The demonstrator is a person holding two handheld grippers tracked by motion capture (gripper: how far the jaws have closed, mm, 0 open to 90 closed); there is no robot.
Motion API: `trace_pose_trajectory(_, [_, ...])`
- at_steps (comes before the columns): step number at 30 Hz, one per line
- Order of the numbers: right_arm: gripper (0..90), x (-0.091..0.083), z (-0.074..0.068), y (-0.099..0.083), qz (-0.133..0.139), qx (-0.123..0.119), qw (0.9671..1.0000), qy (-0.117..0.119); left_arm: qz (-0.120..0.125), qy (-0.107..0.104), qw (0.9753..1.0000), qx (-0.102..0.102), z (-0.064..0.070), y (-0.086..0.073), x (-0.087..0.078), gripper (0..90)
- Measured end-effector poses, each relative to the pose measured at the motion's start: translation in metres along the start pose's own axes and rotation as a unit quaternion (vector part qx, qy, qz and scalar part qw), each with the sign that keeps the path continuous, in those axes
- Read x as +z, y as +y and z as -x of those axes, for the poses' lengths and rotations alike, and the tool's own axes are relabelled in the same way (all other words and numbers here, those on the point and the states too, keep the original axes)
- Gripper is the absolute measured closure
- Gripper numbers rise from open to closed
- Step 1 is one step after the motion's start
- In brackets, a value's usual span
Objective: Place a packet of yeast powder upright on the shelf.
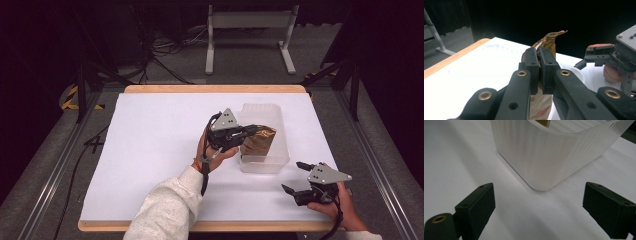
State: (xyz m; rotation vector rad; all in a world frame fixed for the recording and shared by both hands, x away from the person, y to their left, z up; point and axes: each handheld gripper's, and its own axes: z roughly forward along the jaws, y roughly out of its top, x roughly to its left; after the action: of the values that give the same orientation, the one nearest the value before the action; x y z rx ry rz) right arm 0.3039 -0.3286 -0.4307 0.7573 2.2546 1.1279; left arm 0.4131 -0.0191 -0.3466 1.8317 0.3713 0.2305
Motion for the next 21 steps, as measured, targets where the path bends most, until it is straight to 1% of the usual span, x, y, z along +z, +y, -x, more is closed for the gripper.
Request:
trace_pose_trajectory(5, [11.5, 0.0, 0.0001, 0.0, 0.0, 0.001, 1.0, -0.001, -0.004, -0.002, 1.0, 0.002, 0.0003, 0.0011, -0.0005, 86.1])
trace_pose_trajectory(6, [11.5, 0.0, 0.0002, -0.0001, 0.0, 0.001, 1.0, -0.001, -0.005, 0.0, 1.0, 0.007, 0.0005, 0.0017, -0.0007, 85.8])
trace_pose_trajectory(9, [11.5, -0.0002, 0.0006, -0.0003, -0.001, 0.0, 1.0, -0.001, 0.002, -0.002, 1.0, -0.001, 0.0001, 0.0008, -0.0016, 85.4])
trace_pose_trajectory(11, [11.5, -0.0005, 0.0008, -0.0003, 0.0, 0.001, 1.0, -0.001, 0.006, -0.001, 1.0, -0.003, 0.0003, 0.0011, -0.0024, 83.6])
trace_pose_trajectory(14, [11.6, -0.0005, 0.0004, 0.0001, 0.001, 0.001, 1.0, 0.0, 0.004, 0.002, 1.0, 0.008, 0.0019, 0.0029, -0.0034, 81.7])
trace_pose_trajectory(16, [11.6, -0.0005, 0.0004, 0.0001, 0.0, -0.001, 1.0, 0.0, 0.006, 0.0, 1.0, 0.005, 0.0026, 0.0034, -0.0039, 81.5])
trace_pose_trajectory(17, [11.6, -0.0004, 0.0004, 0.0, 0.0, -0.001, 1.0, -0.001, 0.005, 0.002, 0.9999, 0.011, 0.0028, 0.0042, -0.0044, 81.3])
trace_pose_trajectory(18, [11.6, -0.0005, 0.0004, 0.0, 0.0, 0.0, 1.0, -0.001, 0.005, 0.005, 0.9999, 0.01, 0.0035, 0.0046, -0.0047, 80.6])
trace_pose_trajectory(19, [11.5, -0.0006, 0.0002, 0.0001, 0.001, 0.001, 1.0, -0.001, 0.007, 0.003, 0.9999, 0.012, 0.0028, 0.0051, -0.0055, 80.2])
trace_pose_trajectory(20, [11.6, -0.0007, 0.0002, 0.0002, 0.001, 0.001, 1.0, -0.001, 0.011, 0.0, 0.9999, 0.005, 0.0029, 0.0052, -0.0059, 79.7])
trace_pose_trajectory(21, [11.5, -0.0008, 0.0001, 0.0003, 0.001, 0.001, 1.0, -0.001, 0.012, 0.003, 0.9999, 0.007, 0.003, 0.0059, -0.0065, 78.7])
